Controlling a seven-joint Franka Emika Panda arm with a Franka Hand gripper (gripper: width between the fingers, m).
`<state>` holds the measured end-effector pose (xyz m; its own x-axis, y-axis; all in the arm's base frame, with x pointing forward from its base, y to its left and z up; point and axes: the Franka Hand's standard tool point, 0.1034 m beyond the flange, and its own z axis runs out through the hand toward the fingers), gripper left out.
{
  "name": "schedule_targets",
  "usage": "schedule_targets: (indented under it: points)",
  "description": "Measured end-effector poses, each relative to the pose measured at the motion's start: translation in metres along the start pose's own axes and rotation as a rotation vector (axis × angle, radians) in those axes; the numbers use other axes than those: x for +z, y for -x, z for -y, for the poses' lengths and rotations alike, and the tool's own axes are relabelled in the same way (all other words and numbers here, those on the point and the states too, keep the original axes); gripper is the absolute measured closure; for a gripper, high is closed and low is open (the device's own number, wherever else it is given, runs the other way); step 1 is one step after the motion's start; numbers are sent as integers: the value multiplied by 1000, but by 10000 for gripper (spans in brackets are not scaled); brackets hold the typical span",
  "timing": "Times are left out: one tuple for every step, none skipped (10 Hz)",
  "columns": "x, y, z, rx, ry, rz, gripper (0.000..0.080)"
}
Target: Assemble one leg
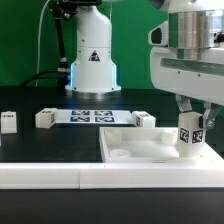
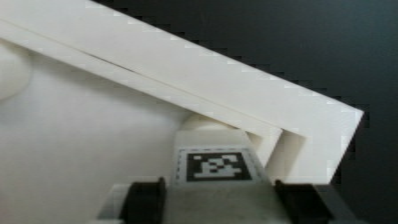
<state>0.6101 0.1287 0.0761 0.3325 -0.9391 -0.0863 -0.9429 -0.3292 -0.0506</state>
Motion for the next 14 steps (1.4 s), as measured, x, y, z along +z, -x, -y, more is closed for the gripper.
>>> schedule_targets:
  points:
    - [0, -1, 0, -66, -2, -1, 272]
    - [0, -6, 0, -149, -6, -4, 272]
    - [0, -5, -1, -174, 2, 0, 175]
    - [0, -4, -1, -268, 7, 0, 157]
    - [-1, -5, -1, -429, 15, -6, 157]
    - [-1, -5, -1, -569, 22, -10, 151]
    - [-1, -6, 0, -700, 29, -14, 151]
    - [-2, -7, 0, -819, 38, -23, 150]
    - [-2, -6, 0, -919, 47, -30, 150]
    - [-2, -6, 0, -1010, 49, -33, 150]
    - [-2, -8, 1, -1122, 45, -39, 150]
    - [-1, -10, 0, -1185, 46, -38, 150]
    - [-1, -10, -1, -1223, 51, -35, 150]
    - [0, -10, -3, -1278, 60, -26, 150]
